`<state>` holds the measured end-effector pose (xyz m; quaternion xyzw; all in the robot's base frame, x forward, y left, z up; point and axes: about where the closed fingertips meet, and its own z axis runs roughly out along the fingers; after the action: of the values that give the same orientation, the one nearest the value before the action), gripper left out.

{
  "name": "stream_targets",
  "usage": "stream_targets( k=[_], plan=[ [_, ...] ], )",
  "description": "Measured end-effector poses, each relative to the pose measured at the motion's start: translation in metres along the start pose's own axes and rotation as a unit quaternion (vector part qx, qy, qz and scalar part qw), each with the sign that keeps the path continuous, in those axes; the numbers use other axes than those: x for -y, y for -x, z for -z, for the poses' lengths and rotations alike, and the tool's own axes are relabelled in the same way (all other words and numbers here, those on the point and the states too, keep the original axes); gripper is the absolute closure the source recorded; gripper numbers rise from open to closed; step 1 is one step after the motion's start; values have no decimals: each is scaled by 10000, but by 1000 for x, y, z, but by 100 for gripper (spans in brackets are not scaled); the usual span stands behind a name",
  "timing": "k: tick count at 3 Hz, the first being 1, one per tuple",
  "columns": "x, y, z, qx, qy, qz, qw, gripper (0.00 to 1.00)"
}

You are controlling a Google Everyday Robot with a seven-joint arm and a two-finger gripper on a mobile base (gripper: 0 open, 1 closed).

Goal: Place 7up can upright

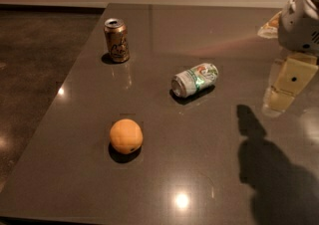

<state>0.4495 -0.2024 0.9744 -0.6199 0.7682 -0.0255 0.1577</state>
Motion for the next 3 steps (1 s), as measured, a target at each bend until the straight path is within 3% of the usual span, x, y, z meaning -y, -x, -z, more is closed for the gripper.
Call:
stream_targets(
  k=[1, 2, 3],
  plan=[
    [19, 24, -20, 147, 103, 427, 9989, 0],
    [44, 45, -53, 370, 306, 1146, 9922, 0],
    [56, 62, -81, 412, 492, 1938, 9789, 0]
  ],
)
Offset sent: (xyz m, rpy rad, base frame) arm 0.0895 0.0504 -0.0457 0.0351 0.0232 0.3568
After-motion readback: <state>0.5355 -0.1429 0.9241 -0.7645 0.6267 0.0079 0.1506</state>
